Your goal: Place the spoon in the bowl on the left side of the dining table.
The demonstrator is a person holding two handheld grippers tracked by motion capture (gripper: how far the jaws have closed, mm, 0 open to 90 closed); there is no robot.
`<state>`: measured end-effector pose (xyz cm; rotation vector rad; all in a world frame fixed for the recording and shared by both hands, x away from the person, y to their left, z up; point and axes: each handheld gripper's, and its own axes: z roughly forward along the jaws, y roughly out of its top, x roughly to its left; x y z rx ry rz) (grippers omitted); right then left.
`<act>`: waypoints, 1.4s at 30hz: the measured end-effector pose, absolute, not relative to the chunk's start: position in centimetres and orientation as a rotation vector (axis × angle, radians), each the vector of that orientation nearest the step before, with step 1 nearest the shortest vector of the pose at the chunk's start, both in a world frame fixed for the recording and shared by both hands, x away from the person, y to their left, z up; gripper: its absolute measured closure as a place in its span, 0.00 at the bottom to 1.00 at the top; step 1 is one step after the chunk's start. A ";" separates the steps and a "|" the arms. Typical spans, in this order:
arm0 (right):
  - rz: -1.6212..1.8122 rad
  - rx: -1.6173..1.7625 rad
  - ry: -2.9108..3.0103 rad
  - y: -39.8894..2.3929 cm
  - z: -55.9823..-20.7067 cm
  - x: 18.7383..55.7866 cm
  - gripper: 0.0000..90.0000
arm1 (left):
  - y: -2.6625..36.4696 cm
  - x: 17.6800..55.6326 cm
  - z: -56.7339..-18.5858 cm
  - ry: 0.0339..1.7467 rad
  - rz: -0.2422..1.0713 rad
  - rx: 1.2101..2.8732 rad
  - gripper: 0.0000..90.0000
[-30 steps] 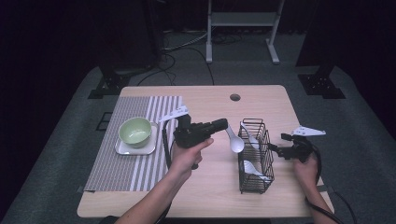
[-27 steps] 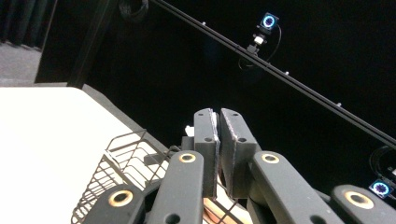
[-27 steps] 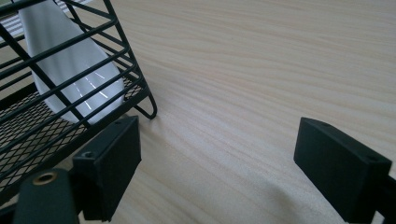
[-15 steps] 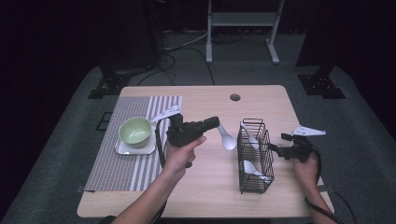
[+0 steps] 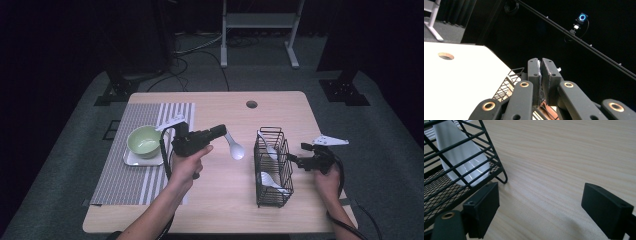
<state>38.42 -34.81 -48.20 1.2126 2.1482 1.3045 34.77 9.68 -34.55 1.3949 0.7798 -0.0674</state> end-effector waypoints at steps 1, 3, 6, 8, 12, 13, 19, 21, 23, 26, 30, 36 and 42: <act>1.305 1.213 2.148 -34.8 -48.2 38.4 0.15 | 9.8 34.8 -34.6 0.785 -0.065 1.394 0.95; 1.305 1.213 2.148 -34.8 -48.2 38.4 0.15 | 9.8 34.8 -34.7 0.787 -0.064 1.393 0.95; 1.304 1.212 2.149 -34.8 -48.2 38.4 0.15 | 10.1 34.9 -34.8 0.795 -0.064 1.387 0.95; 1.304 1.210 2.149 -34.8 -48.2 38.4 0.15 | 10.2 34.9 -34.8 0.797 -0.065 1.385 0.95; 1.302 1.210 2.149 -34.8 -48.2 38.4 0.15 | 10.9 35.1 -35.0 0.810 -0.059 1.375 0.95; 1.302 1.210 2.149 -34.8 -48.2 38.4 0.15 | 10.9 35.1 -35.0 0.810 -0.059 1.375 0.95; 1.303 1.214 2.148 -34.8 -48.2 38.4 0.15 | 11.8 35.2 -35.3 0.837 -0.044 1.368 0.95; 1.303 1.214 2.148 -34.8 -48.2 38.4 0.15 | 12.1 35.2 -35.4 0.845 -0.037 1.362 0.95; 1.303 1.214 2.148 -34.8 -48.2 38.4 0.15 | 12.3 35.2 -35.4 0.852 -0.017 1.366 0.95; 1.303 1.214 2.148 -34.8 -48.2 38.4 0.15 | 12.5 35.3 -35.6 0.859 -0.017 1.366 0.95; 1.303 1.215 2.147 -34.8 -48.2 38.4 0.15 | 12.9 35.4 -35.8 0.871 -0.016 1.361 0.95; 1.303 1.216 2.147 -34.8 -48.2 38.4 0.15 | 13.7 35.7 -36.0 0.889 -0.009 1.351 0.95; 1.305 1.219 2.145 -34.8 -48.2 38.4 0.15 | 14.4 35.8 -36.3 0.901 -0.003 1.354 0.95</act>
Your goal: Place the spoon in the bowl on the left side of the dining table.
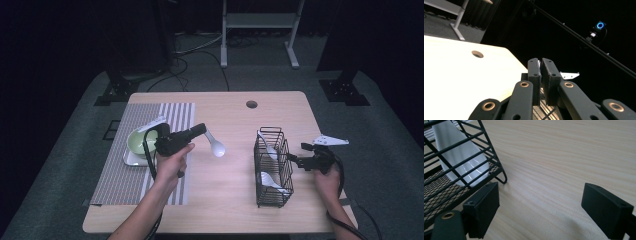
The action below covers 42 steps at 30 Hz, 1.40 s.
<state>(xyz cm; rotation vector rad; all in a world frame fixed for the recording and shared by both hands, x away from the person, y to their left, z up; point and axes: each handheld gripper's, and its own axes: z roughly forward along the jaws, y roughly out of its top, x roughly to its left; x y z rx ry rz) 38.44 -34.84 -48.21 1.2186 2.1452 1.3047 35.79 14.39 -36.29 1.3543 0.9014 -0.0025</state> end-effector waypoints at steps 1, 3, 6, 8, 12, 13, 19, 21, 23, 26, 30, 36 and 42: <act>1.305 1.219 2.145 -34.8 -48.2 38.4 0.15 | 14.4 35.8 -36.3 0.901 -0.003 1.354 0.95; 1.303 1.219 2.145 -34.8 -48.2 38.4 0.15 | 14.8 35.9 -36.5 0.909 -0.004 1.347 0.95; 1.302 1.219 2.144 -34.8 -48.2 38.4 0.15 | 15.4 36.0 -36.6 0.924 0.002 1.337 0.95; 1.302 1.219 2.144 -34.8 -48.2 38.4 0.15 | 15.6 36.0 -36.6 0.925 0.005 1.335 0.95; 1.302 1.220 2.144 -34.8 -48.2 38.4 0.15 | 16.2 36.1 -36.5 0.934 0.013 1.327 0.95; 1.301 1.219 2.144 -34.8 -48.2 38.4 0.15 | 16.6 36.2 -36.5 0.937 0.015 1.319 0.95; 1.302 1.221 2.142 -34.8 -48.2 38.4 0.15 | 17.4 36.1 -36.5 0.948 0.030 1.305 0.95; 1.302 1.221 2.142 -34.8 -48.2 38.4 0.15 | 17.5 36.1 -36.5 0.949 0.032 1.305 0.95; 1.302 1.221 2.142 -34.8 -48.2 38.4 0.15 | 17.8 36.0 -36.6 0.950 0.034 1.303 0.95; 1.302 1.221 2.140 -34.8 -48.2 38.4 0.15 | 18.4 36.0 -36.9 0.964 0.037 1.292 0.95; 1.300 1.222 2.141 -34.8 -48.2 38.4 0.15 | 19.0 36.1 -37.0 0.977 0.041 1.275 0.95; 1.299 1.222 2.141 -34.8 -48.2 38.4 0.15 | 19.8 36.1 -37.0 0.992 0.049 1.259 0.95; 1.298 1.222 2.142 -34.8 -48.2 38.4 0.15 | 20.4 36.1 -36.9 0.994 0.063 1.257 0.95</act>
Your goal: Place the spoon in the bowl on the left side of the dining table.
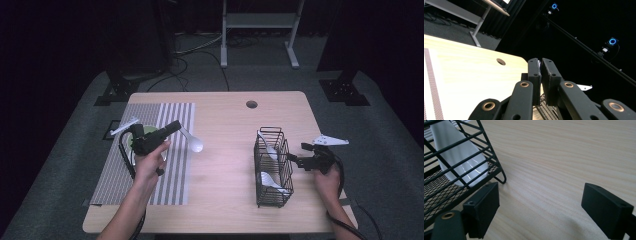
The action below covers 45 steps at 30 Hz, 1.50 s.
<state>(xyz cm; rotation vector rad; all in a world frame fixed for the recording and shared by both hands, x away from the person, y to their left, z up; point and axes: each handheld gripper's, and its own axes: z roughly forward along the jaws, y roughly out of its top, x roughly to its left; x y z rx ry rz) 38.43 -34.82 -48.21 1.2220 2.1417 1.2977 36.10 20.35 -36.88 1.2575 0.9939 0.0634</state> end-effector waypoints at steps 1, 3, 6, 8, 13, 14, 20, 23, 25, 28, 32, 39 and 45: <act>1.298 1.222 2.142 -34.8 -48.2 38.4 0.15 | 20.4 36.1 -36.9 0.992 0.065 1.259 0.95; 1.299 1.222 2.142 -34.8 -48.2 38.4 0.15 | 20.6 36.1 -37.0 0.996 0.068 1.256 0.95; 1.299 1.222 2.142 -34.8 -48.2 38.4 0.15 | 20.7 36.2 -37.1 1.001 0.066 1.252 0.95; 1.299 1.222 2.142 -34.8 -48.2 38.4 0.15 | 21.0 36.3 -37.1 1.010 0.070 1.248 0.95; 1.299 1.222 2.142 -34.8 -48.2 38.4 0.15 | 21.4 36.3 -37.1 1.018 0.074 1.238 0.95; 1.299 1.222 2.141 -34.8 -48.2 38.4 0.15 | 21.6 36.3 -37.1 1.021 0.077 1.237 0.95; 1.302 1.223 2.139 -34.9 -48.2 38.4 0.15 | 22.1 36.5 -37.1 1.027 0.084 1.230 0.95; 1.304 1.223 2.139 -34.9 -48.2 38.4 0.15 | 22.4 36.5 -37.1 1.031 0.086 1.216 0.95; 1.304 1.224 2.139 -34.9 -48.2 38.4 0.15 | 22.6 36.5 -37.1 1.038 0.090 1.211 0.95; 1.305 1.225 2.139 -34.9 -48.2 38.5 0.15 | 23.0 36.6 -37.1 1.047 0.094 1.203 0.95; 1.305 1.227 2.140 -34.9 -48.2 38.5 0.15 | 23.4 36.7 -37.2 1.060 0.108 1.198 0.95; 1.306 1.230 2.139 -34.9 -48.2 38.5 0.15 | 24.1 37.1 -37.3 1.087 0.122 1.183 0.95; 1.305 1.230 2.139 -34.9 -48.2 38.5 0.15 | 24.9 37.2 -37.6 1.110 0.148 1.166 0.95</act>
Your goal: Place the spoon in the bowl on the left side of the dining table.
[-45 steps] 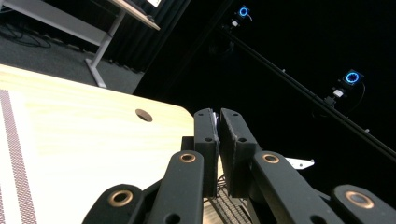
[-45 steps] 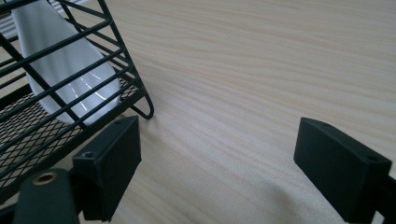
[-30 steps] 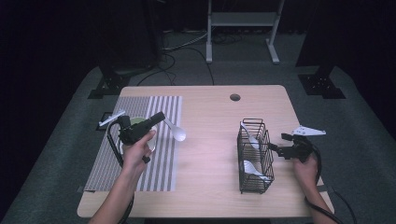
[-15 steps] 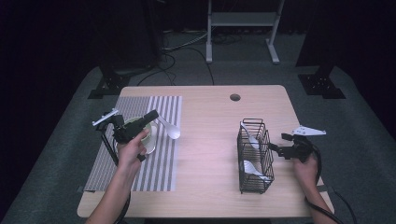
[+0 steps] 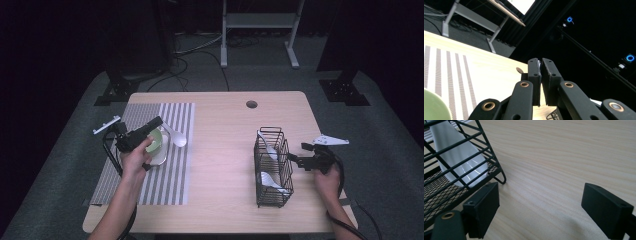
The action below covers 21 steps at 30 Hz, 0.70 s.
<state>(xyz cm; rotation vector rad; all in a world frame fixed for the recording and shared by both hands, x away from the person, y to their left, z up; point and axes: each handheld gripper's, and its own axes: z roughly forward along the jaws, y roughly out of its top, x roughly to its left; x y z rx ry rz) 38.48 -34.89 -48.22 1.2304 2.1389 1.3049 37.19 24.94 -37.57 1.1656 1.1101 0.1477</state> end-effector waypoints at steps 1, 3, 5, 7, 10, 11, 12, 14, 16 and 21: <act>1.305 1.230 2.139 -34.9 -48.2 38.5 0.15 | 24.9 37.2 -37.6 1.110 0.148 1.166 0.95; 1.305 1.231 2.139 -34.9 -48.2 38.5 0.15 | 25.2 37.2 -37.6 1.118 0.155 1.158 0.95; 1.304 1.231 2.138 -34.9 -48.2 38.5 0.15 | 25.3 37.2 -37.6 1.120 0.154 1.153 0.95; 1.304 1.232 2.139 -34.9 -48.2 38.5 0.15 | 25.6 37.2 -37.5 1.124 0.160 1.146 0.95; 1.304 1.232 2.138 -34.9 -48.2 38.5 0.15 | 25.7 37.2 -37.4 1.127 0.159 1.139 0.95; 1.304 1.232 2.138 -34.9 -48.2 38.5 0.15 | 25.9 37.2 -37.4 1.125 0.161 1.139 0.95; 1.304 1.232 2.138 -34.9 -48.2 38.5 0.15 | 25.9 37.2 -37.4 1.125 0.160 1.132 0.95; 1.304 1.231 2.138 -34.9 -48.2 38.5 0.15 | 26.1 37.2 -37.2 1.124 0.163 1.129 0.95; 1.304 1.232 2.139 -34.9 -48.2 38.5 0.15 | 26.3 37.2 -37.1 1.122 0.167 1.123 0.95; 1.304 1.235 2.139 -34.9 -48.2 38.5 0.15 | 26.6 37.2 -36.9 1.125 0.170 1.110 0.95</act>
